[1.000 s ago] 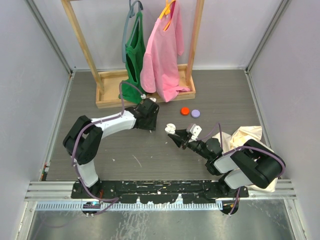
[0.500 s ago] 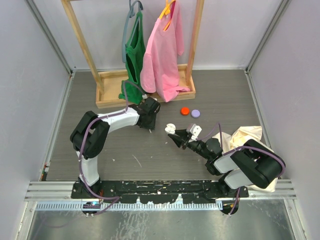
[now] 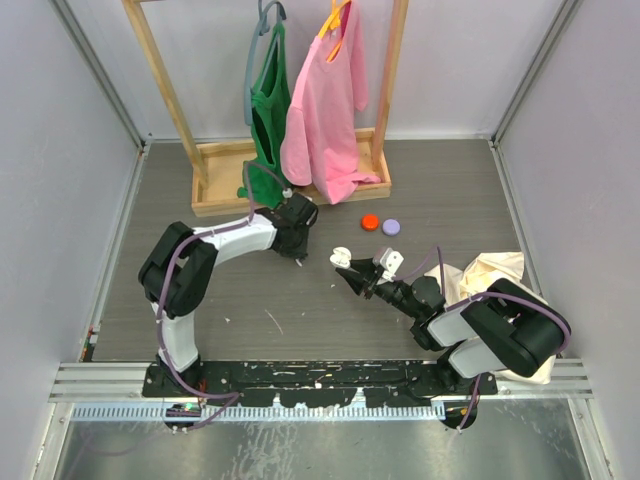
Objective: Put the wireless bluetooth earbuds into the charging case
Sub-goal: Pick up the earbud from the center of the board.
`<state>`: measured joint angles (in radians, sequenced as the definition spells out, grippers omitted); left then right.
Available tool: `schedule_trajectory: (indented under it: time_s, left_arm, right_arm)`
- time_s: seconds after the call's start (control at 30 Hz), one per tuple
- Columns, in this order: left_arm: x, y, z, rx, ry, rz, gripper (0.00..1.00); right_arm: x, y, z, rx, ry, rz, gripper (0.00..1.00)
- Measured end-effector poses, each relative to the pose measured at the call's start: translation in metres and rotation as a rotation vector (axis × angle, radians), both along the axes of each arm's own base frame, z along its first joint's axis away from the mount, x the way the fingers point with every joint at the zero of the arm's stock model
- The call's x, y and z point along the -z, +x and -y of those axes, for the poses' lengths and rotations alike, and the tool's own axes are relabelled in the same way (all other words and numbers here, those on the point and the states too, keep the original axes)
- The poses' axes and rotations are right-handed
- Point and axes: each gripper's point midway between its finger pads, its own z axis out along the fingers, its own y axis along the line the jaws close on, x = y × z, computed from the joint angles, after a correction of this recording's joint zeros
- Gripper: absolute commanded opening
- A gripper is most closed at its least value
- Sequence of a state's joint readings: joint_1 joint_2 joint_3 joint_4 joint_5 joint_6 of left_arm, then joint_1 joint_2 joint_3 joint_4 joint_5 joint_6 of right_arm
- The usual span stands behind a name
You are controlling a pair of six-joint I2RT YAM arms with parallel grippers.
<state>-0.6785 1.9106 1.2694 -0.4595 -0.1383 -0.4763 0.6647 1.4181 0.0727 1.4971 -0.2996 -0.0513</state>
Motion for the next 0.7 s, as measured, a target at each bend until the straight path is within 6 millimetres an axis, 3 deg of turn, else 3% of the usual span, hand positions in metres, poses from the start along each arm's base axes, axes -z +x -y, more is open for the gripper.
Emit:
schedule_trajectory:
  time_s: [0.27,0.7]
  left_arm:
    - [-0.01,-0.021,-0.017,0.022,0.005,0.003,0.17]
    - [-0.084,-0.041,-0.024,0.098,-0.098,0.233,0.17]
  right_arm:
    - [0.0,0.0,0.0,0.0,0.0,0.0,0.01]
    - [0.0,0.0,0.0,-0.001,0.0,0.0,0.01]
